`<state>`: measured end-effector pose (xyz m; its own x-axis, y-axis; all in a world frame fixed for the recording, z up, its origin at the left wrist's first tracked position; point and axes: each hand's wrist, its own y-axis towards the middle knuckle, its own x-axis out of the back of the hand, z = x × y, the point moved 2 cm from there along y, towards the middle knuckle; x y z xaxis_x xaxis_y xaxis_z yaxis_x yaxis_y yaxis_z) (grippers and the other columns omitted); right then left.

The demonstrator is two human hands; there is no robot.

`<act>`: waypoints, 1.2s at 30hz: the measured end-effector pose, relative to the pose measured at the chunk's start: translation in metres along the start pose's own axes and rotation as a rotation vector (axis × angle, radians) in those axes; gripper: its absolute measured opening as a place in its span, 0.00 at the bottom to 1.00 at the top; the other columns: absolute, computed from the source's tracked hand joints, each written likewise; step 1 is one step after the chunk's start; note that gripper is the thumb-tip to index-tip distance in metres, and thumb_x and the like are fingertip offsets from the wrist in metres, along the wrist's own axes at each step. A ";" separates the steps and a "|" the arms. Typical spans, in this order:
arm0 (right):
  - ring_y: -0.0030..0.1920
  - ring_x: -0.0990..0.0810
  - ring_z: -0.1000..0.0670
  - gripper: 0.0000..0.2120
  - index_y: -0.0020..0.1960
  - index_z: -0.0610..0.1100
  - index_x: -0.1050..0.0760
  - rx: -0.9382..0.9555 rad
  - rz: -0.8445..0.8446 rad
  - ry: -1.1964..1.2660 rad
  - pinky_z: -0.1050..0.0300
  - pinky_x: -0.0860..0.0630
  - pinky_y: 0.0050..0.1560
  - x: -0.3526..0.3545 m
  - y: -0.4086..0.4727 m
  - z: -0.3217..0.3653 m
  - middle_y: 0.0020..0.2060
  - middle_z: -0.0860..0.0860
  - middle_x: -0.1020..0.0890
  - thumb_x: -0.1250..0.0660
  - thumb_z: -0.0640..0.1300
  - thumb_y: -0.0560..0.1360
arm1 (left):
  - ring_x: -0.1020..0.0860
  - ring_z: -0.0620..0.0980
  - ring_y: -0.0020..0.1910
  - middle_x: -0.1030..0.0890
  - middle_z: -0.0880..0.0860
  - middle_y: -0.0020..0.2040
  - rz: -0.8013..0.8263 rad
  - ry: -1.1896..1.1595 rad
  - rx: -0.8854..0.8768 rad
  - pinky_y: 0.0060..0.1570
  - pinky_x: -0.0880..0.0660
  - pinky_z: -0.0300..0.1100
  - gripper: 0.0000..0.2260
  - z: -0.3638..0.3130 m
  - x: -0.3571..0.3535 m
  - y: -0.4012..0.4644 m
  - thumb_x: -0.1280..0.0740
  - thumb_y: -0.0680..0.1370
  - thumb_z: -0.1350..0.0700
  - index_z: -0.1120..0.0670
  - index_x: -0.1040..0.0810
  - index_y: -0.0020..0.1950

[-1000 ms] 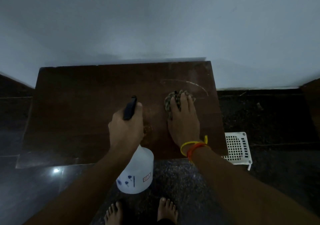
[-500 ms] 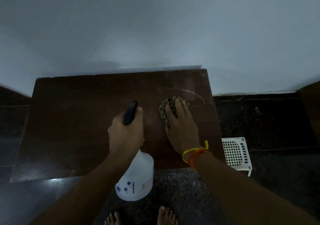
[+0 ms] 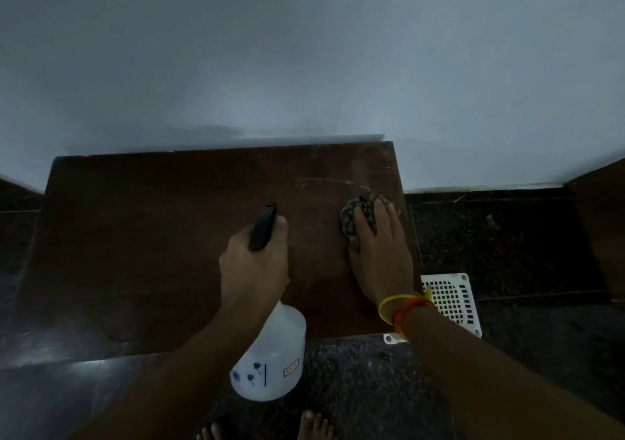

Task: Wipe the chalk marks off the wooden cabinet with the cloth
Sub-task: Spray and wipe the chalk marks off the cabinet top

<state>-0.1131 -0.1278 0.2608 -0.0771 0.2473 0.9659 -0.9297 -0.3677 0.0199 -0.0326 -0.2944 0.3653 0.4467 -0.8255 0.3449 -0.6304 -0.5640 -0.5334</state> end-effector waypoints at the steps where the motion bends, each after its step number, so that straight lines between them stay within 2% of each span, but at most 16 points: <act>1: 0.70 0.37 0.33 0.26 0.69 0.42 0.31 -0.013 -0.002 -0.006 0.40 0.35 0.67 0.001 0.009 -0.004 0.69 0.36 0.33 0.45 0.50 0.73 | 0.23 0.48 0.29 0.22 0.53 0.35 0.002 -0.002 0.000 0.30 0.26 0.40 0.12 -0.001 -0.001 0.000 0.38 0.81 0.46 0.53 0.23 0.45; 3: 0.70 0.38 0.31 0.27 0.69 0.40 0.32 -0.057 -0.031 -0.015 0.38 0.36 0.69 0.001 0.032 -0.012 0.69 0.34 0.34 0.47 0.50 0.74 | 0.24 0.47 0.28 0.22 0.53 0.35 -0.002 -0.003 -0.005 0.28 0.27 0.39 0.12 -0.003 -0.002 0.002 0.38 0.81 0.46 0.54 0.23 0.45; 5: 0.71 0.41 0.31 0.24 0.70 0.40 0.33 -0.095 -0.022 -0.042 0.37 0.38 0.70 0.002 0.050 -0.020 0.70 0.34 0.36 0.42 0.47 0.76 | 0.24 0.47 0.27 0.22 0.53 0.34 -0.010 0.003 -0.014 0.26 0.26 0.39 0.13 -0.003 -0.002 0.003 0.37 0.81 0.46 0.54 0.23 0.44; 8: 0.72 0.44 0.32 0.26 0.71 0.40 0.35 -0.077 0.011 -0.072 0.39 0.40 0.71 0.004 0.050 -0.027 0.71 0.35 0.39 0.37 0.45 0.76 | 0.23 0.49 0.28 0.21 0.54 0.35 -0.009 0.018 -0.015 0.32 0.22 0.45 0.13 -0.002 -0.002 0.002 0.37 0.81 0.46 0.53 0.23 0.43; 10: 0.71 0.41 0.31 0.25 0.71 0.39 0.34 -0.080 0.008 -0.070 0.38 0.39 0.70 0.006 0.039 -0.026 0.70 0.33 0.37 0.36 0.44 0.75 | 0.22 0.50 0.30 0.21 0.54 0.36 -0.003 0.008 0.009 0.36 0.21 0.47 0.12 -0.003 -0.002 0.002 0.38 0.81 0.46 0.51 0.24 0.43; 12: 0.68 0.38 0.29 0.25 0.69 0.38 0.33 -0.097 0.013 -0.054 0.37 0.36 0.68 0.007 0.033 -0.026 0.68 0.31 0.35 0.35 0.43 0.74 | 0.22 0.49 0.31 0.20 0.53 0.37 0.010 0.007 0.023 0.35 0.21 0.46 0.11 -0.007 -0.003 0.002 0.38 0.81 0.46 0.51 0.24 0.43; 14: 0.68 0.37 0.29 0.24 0.69 0.37 0.33 -0.083 0.020 -0.066 0.37 0.36 0.68 0.006 0.040 -0.029 0.68 0.31 0.35 0.35 0.43 0.75 | 0.22 0.49 0.30 0.20 0.54 0.37 0.013 0.014 0.006 0.34 0.21 0.46 0.11 -0.012 -0.005 0.003 0.38 0.81 0.46 0.51 0.24 0.43; 17: 0.68 0.39 0.29 0.25 0.70 0.37 0.34 -0.070 0.019 -0.069 0.37 0.39 0.70 0.005 0.067 -0.032 0.69 0.31 0.37 0.37 0.42 0.75 | 0.21 0.53 0.33 0.19 0.56 0.39 -0.006 0.022 -0.019 0.39 0.20 0.52 0.12 -0.014 -0.004 0.006 0.38 0.81 0.46 0.50 0.24 0.41; 21: 0.71 0.43 0.31 0.26 0.72 0.37 0.38 -0.082 0.034 -0.064 0.38 0.45 0.72 0.004 0.102 -0.030 0.71 0.33 0.41 0.39 0.44 0.76 | 0.21 0.53 0.34 0.20 0.56 0.38 -0.007 0.030 -0.010 0.41 0.19 0.53 0.12 -0.013 -0.002 0.009 0.38 0.81 0.46 0.50 0.24 0.41; 24: 0.71 0.44 0.30 0.26 0.72 0.37 0.37 -0.150 0.002 -0.033 0.38 0.49 0.74 0.002 0.102 -0.017 0.72 0.33 0.41 0.40 0.44 0.76 | 0.21 0.55 0.34 0.19 0.58 0.40 -0.019 0.031 -0.008 0.41 0.19 0.54 0.13 -0.012 0.002 0.011 0.37 0.81 0.46 0.50 0.24 0.40; 26: 0.70 0.41 0.29 0.25 0.70 0.36 0.34 -0.125 -0.018 -0.009 0.37 0.47 0.72 -0.001 0.094 0.004 0.70 0.32 0.37 0.44 0.45 0.74 | 0.22 0.54 0.34 0.20 0.58 0.38 -0.014 0.025 0.010 0.41 0.19 0.55 0.14 -0.011 0.005 0.010 0.37 0.80 0.46 0.53 0.23 0.41; 28: 0.68 0.38 0.29 0.27 0.67 0.36 0.31 -0.019 0.002 0.013 0.37 0.44 0.71 -0.008 0.090 0.035 0.68 0.32 0.34 0.47 0.46 0.72 | 0.21 0.53 0.34 0.20 0.56 0.37 -0.017 0.019 0.029 0.41 0.19 0.54 0.13 -0.012 0.007 0.009 0.36 0.80 0.45 0.53 0.23 0.41; 31: 0.69 0.37 0.30 0.29 0.67 0.37 0.30 0.074 0.052 0.048 0.38 0.42 0.70 -0.018 0.086 0.064 0.68 0.34 0.32 0.50 0.48 0.71 | 0.22 0.52 0.33 0.19 0.57 0.38 -0.024 0.011 0.032 0.37 0.20 0.49 0.13 -0.012 0.011 0.010 0.36 0.80 0.46 0.52 0.23 0.41; 33: 0.68 0.36 0.30 0.28 0.67 0.37 0.30 0.088 0.068 0.055 0.38 0.40 0.69 -0.021 0.086 0.062 0.67 0.34 0.31 0.49 0.48 0.72 | 0.22 0.49 0.30 0.20 0.55 0.36 -0.025 0.016 0.029 0.33 0.22 0.45 0.13 -0.013 0.014 0.011 0.36 0.80 0.46 0.52 0.23 0.41; 36: 0.69 0.37 0.30 0.25 0.67 0.37 0.30 0.053 0.029 0.040 0.38 0.40 0.70 -0.017 0.094 0.048 0.68 0.34 0.32 0.43 0.45 0.73 | 0.21 0.50 0.31 0.20 0.55 0.36 -0.022 0.020 0.019 0.37 0.20 0.48 0.13 -0.012 0.020 0.013 0.37 0.80 0.46 0.52 0.23 0.41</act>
<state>-0.1817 -0.2095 0.2586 -0.1187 0.2708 0.9553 -0.9068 -0.4216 0.0068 -0.0392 -0.3187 0.3749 0.4474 -0.8134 0.3719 -0.6086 -0.5816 -0.5398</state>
